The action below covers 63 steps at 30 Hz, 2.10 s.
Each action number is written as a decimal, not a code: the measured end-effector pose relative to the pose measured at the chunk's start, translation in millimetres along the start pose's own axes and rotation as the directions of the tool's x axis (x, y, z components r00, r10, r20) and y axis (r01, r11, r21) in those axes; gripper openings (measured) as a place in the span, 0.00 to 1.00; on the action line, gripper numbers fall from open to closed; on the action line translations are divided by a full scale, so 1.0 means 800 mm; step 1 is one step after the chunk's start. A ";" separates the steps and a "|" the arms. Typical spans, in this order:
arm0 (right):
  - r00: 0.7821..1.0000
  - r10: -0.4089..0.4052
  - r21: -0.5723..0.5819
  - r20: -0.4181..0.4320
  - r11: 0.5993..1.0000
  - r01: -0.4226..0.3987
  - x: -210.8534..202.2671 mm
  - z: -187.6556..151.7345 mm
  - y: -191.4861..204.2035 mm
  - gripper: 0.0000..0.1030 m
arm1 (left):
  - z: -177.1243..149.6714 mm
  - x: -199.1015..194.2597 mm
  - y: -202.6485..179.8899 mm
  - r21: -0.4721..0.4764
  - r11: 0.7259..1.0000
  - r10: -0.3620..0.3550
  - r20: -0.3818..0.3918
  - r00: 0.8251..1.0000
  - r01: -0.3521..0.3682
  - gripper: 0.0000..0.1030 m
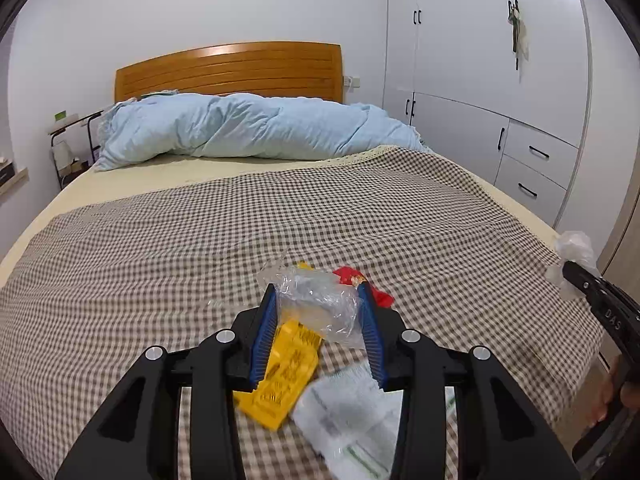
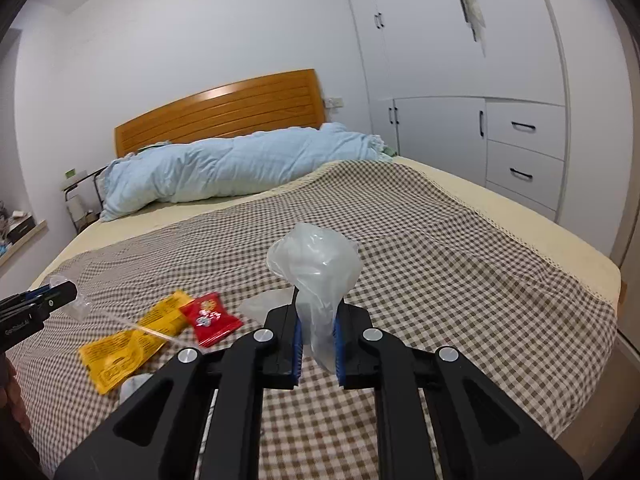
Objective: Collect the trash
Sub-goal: 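Grasp the clear plastic wrap on the yellow bag with the left tool while the right tool holds its bag, then carry the clear wrap in the left tool and plastic bag in the right tool toward the bin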
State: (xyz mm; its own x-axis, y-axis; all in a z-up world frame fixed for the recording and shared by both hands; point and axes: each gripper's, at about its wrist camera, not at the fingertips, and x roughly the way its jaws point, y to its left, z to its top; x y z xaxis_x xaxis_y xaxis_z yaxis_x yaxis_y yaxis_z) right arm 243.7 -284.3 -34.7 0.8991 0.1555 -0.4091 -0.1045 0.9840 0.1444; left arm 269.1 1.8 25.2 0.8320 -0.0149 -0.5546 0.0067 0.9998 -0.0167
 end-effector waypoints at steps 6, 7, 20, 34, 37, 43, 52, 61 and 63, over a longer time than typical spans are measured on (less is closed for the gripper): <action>0.999 0.047 -0.062 0.024 0.997 -0.045 -0.030 -0.003 0.018 0.12 | -0.018 -0.046 -0.001 -0.019 1.000 0.004 0.003 1.000 -0.004 0.36; 0.998 0.055 -0.073 0.032 0.996 -0.052 -0.037 -0.004 0.022 0.12 | -0.020 -0.052 -0.001 -0.021 1.000 0.002 0.005 1.000 -0.002 0.36; 0.991 0.103 -0.150 0.091 0.985 -0.089 -0.119 -0.012 0.041 0.12 | -0.051 -0.143 0.000 -0.038 0.999 0.007 0.052 0.999 -0.005 0.36; 0.992 0.105 -0.201 0.062 0.975 -0.091 -0.174 -0.045 0.055 0.12 | -0.094 -0.215 -0.007 -0.051 0.997 -0.057 0.087 0.995 0.062 0.36; 0.993 0.102 -0.205 0.058 0.975 -0.089 -0.186 -0.054 0.056 0.12 | -0.104 -0.229 -0.006 -0.050 0.996 -0.068 0.094 0.993 0.072 0.36; 0.994 0.094 -0.208 0.053 0.975 -0.081 -0.203 -0.067 0.054 0.12 | -0.120 -0.247 -0.006 -0.046 0.993 -0.100 0.106 0.989 0.106 0.36; 0.994 0.095 -0.202 0.054 0.976 -0.083 -0.229 -0.083 0.049 0.12 | -0.146 -0.270 -0.011 -0.036 0.988 -0.145 0.117 0.982 0.151 0.36; 0.993 0.112 -0.171 0.023 0.980 -0.106 -0.243 -0.108 0.038 0.12 | -0.173 -0.282 -0.012 -0.036 0.984 -0.168 0.125 0.978 0.174 0.36; 0.992 0.124 -0.162 0.004 0.979 -0.121 -0.244 -0.116 0.035 0.12 | -0.180 -0.282 -0.012 -0.036 0.983 -0.174 0.118 0.978 0.179 0.36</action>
State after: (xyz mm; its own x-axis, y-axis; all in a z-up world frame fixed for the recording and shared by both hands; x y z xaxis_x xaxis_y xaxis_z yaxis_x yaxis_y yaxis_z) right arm 25.8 -278.9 -34.4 0.8809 0.2757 -0.3847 -0.2804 0.9588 0.0451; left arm 1.1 -5.8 30.6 0.8776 -0.1874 -0.4412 0.1361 0.9799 -0.1455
